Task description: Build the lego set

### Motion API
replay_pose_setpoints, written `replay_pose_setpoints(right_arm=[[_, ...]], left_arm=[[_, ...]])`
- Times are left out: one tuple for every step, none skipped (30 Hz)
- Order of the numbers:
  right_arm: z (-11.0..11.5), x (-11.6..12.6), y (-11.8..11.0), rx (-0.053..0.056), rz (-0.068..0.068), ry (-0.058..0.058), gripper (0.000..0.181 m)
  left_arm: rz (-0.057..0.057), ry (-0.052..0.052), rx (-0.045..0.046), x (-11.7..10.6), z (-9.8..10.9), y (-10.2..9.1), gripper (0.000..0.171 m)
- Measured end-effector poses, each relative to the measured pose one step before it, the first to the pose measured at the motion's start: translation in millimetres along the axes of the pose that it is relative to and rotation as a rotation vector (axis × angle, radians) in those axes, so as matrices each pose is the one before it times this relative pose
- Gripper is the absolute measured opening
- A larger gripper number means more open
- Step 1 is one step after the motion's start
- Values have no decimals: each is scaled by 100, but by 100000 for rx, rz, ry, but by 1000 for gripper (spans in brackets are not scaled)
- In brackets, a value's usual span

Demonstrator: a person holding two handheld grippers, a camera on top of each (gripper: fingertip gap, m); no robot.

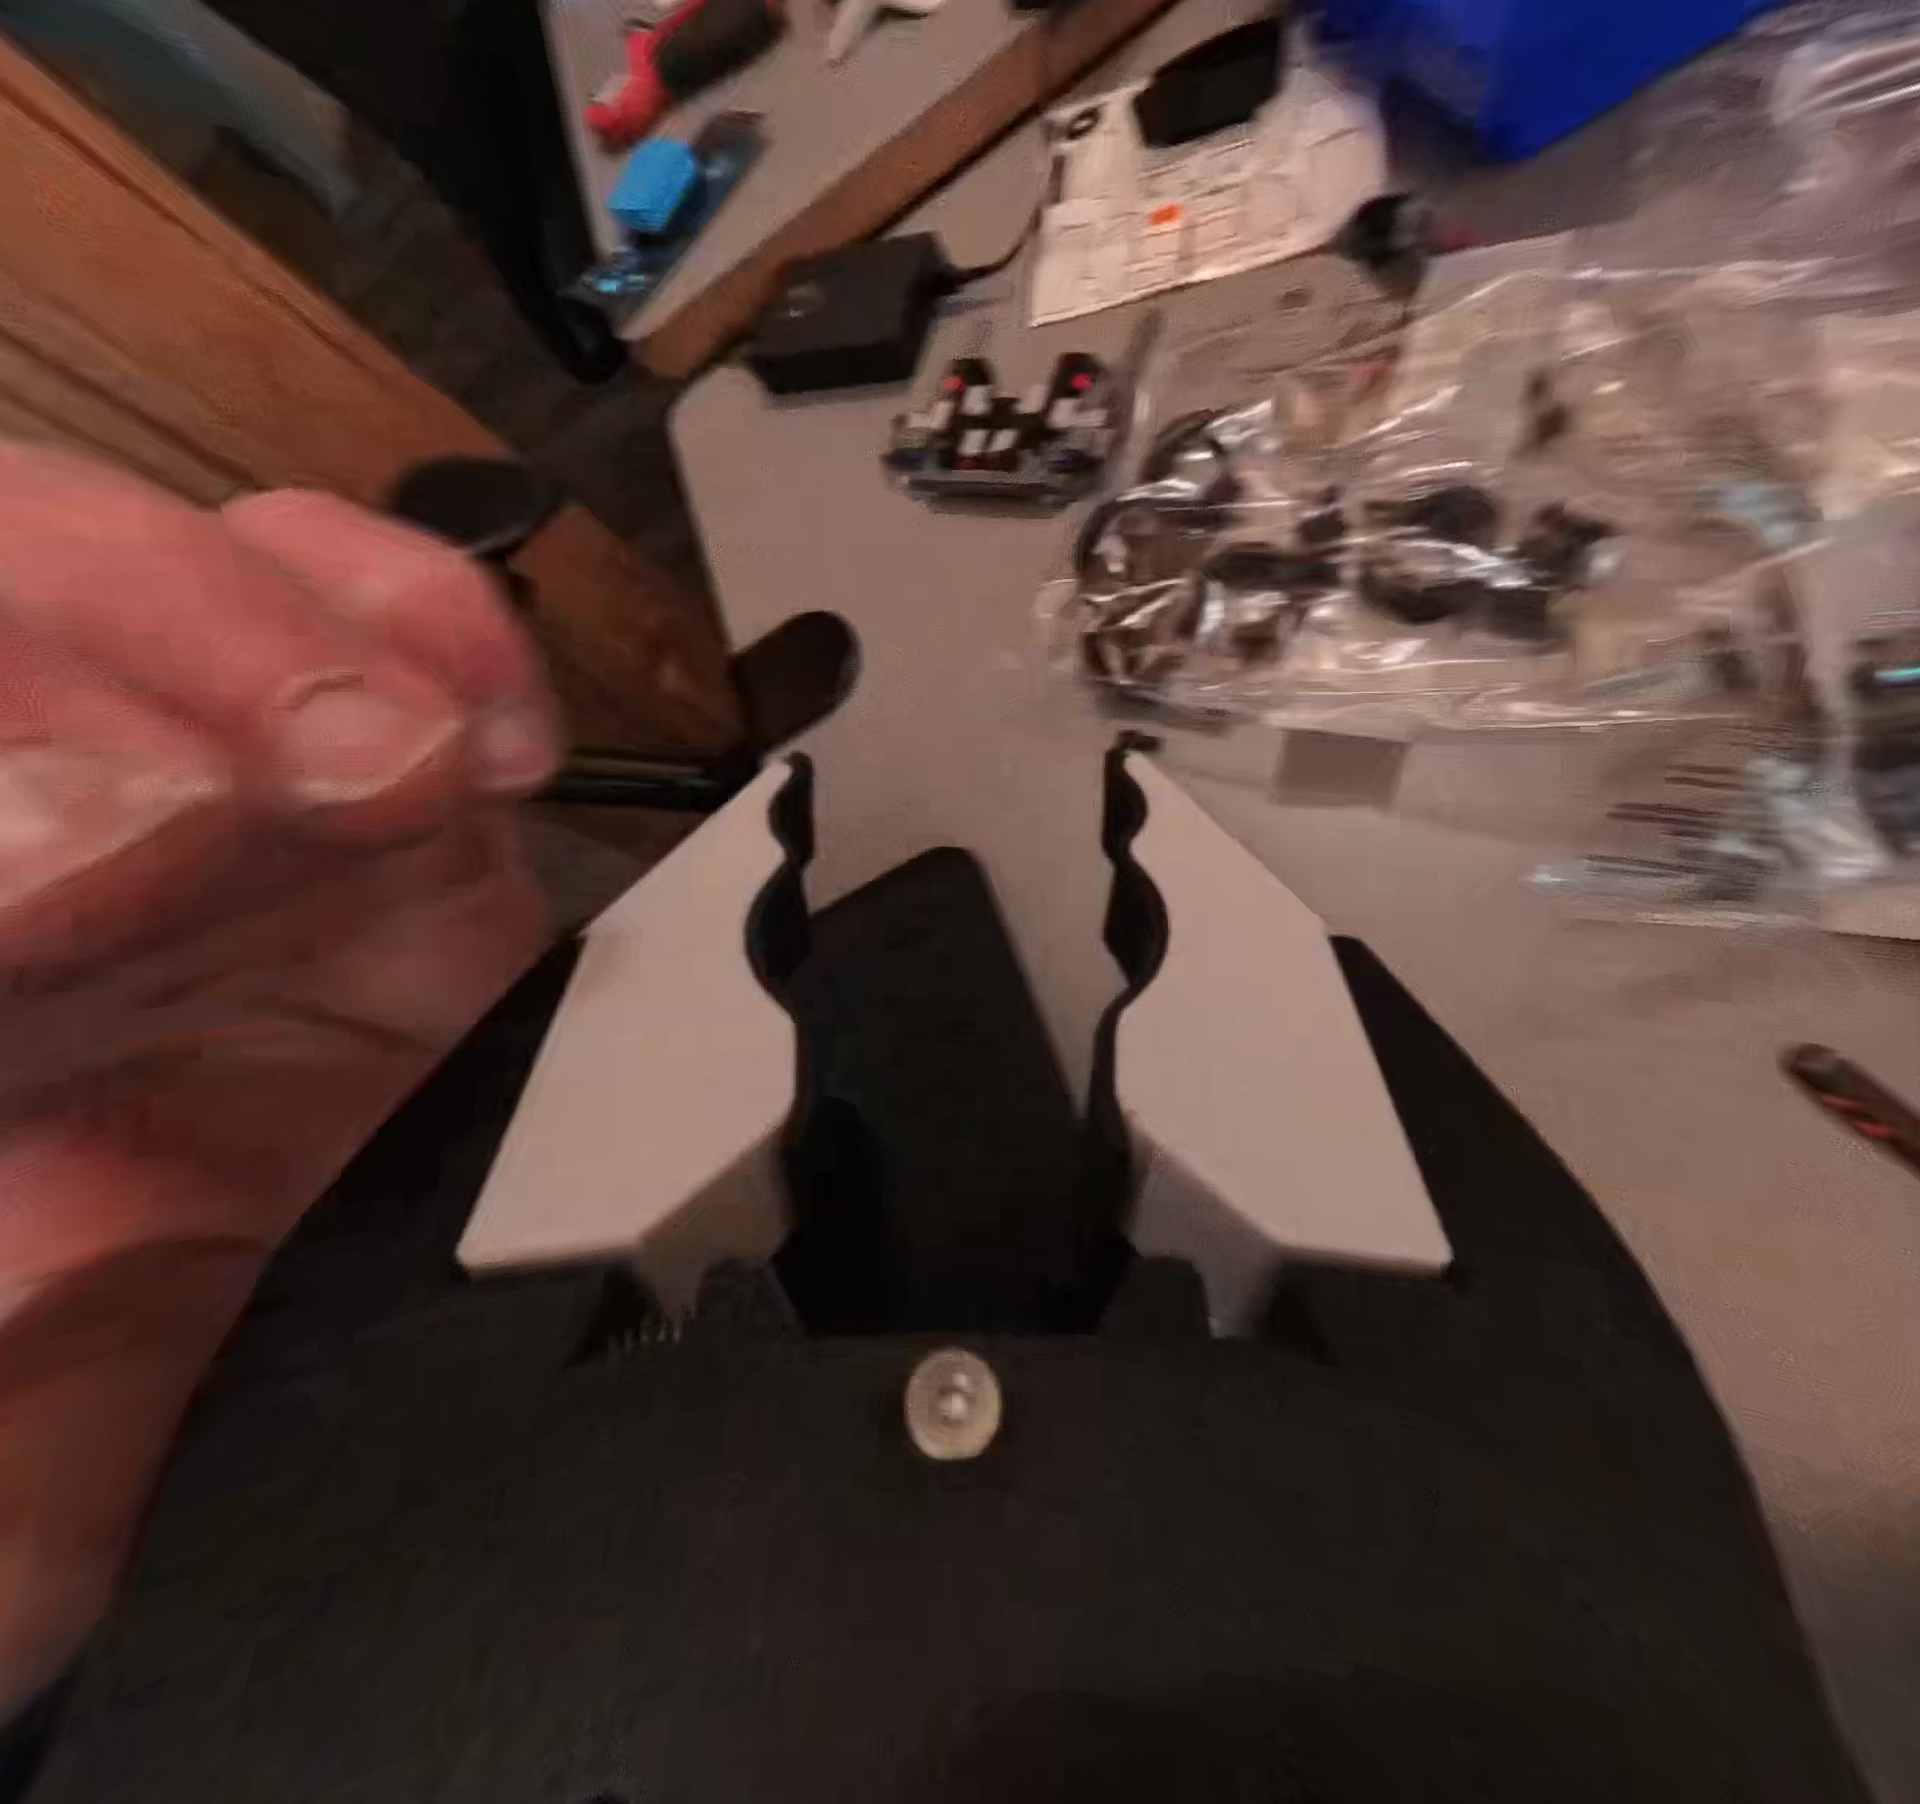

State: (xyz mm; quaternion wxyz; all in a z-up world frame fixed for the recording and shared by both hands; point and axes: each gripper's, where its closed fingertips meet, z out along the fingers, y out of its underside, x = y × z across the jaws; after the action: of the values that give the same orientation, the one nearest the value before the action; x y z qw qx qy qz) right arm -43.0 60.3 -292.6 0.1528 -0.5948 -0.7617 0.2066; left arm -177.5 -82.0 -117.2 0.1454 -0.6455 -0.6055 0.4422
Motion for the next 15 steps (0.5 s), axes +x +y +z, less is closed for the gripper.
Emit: replay_pose_setpoints(right_arm=[[0, 0, 0, -2, -1, 1, 156], [0, 0, 0, 0, 0, 0, 156], [9, 0, 5, 2, 1, -1, 156], [0, 0, 0, 0, 0, 0, 156], [0, 0, 0, 0, 0, 0, 156], [0, 0, 0, 3, 0, 0, 156], [5, 2, -8, 0, 0, 0, 156], [0, 0, 0, -2, -2, 0, 156], [-1, 9, 2, 2, 1, -1, 156], [0, 0, 0, 1, -1, -2, 156], [0, 0, 0, -3, -2, 1, 156], [0, 0, 0, 0, 0, 0, 156], [0, 0, 0, 1, 1, 2, 156], [0, 0, 0, 0, 0, 0, 156], [0, 0, 0, -3, 0, 0, 156]], left_arm=[[-3773, 13321, 796, 1836, -392, -571, 43], [-4503, 15450, 2076, 1984, -448, -747, 47], [-5155, 12771, 2370, 1409, -422, -811, 45], [-5260, 11921, 2785, 1210, -344, -855, 40], [-7239, 11042, -1968, 932, 4, -247, 31], [-5991, 16232, -5326, 1629, 64, 179, 26], [-6433, 16834, -2002, 1563, -36, -249, 31], [-6306, 15240, 3118, 1247, -223, -829, 55], [-5494, 17943, 6305, 1685, -478, -1084, 89], [-3289, 17043, 3450, 1811, -550, -733, 93], [-1629, 16488, 2747, 1902, -661, -605, 78], [-1545, 6267, 5072, 642, -426, -678, 83], [211, -751, -1426, -131, 41, 206, 105], [317, -506, -4513, -163, 95, 527, 113], [372, 2816, -3329, 283, -85, 263, 110]])
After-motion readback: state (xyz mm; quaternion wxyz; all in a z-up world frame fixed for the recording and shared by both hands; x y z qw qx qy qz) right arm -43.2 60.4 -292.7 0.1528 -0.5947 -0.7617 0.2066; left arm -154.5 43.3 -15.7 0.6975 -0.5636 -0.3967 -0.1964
